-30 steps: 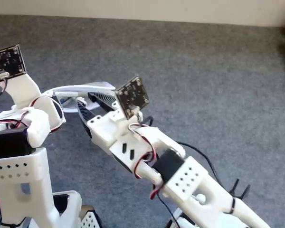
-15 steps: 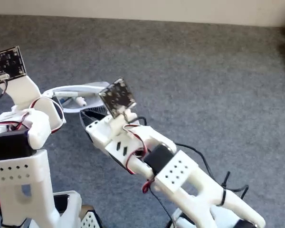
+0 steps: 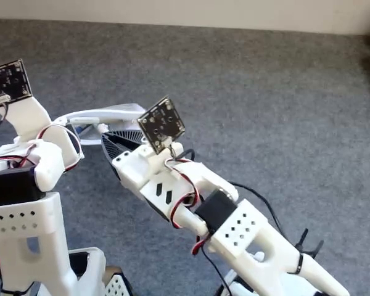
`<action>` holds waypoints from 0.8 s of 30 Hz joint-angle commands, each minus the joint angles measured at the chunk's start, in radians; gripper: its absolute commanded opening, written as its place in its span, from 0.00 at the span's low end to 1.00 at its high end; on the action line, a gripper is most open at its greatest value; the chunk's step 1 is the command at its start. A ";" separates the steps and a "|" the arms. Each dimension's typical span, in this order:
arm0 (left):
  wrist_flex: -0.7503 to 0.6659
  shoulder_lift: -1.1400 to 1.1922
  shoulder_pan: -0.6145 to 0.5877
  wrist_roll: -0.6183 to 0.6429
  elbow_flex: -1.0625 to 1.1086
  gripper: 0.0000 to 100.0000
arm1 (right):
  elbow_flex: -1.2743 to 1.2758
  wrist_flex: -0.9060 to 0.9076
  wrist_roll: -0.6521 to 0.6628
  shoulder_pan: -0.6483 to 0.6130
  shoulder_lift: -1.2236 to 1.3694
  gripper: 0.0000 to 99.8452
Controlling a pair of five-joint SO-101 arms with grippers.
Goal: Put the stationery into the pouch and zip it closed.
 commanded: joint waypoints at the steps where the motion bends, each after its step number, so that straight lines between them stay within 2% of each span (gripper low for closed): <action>1: -0.018 -0.004 -0.015 -0.009 -0.004 0.01 | -0.015 -0.010 0.014 0.008 -0.058 0.01; 10: -0.018 -0.004 -0.015 -0.009 -0.004 0.01 | -0.008 0.173 0.017 0.012 -0.232 0.01; 19: -0.018 -0.004 -0.015 -0.009 -0.002 0.01 | 0.125 0.179 0.017 0.108 -0.331 0.01; 24: -0.018 -0.004 -0.015 -0.009 -0.004 0.01 | 0.200 0.179 0.017 0.114 -0.386 0.01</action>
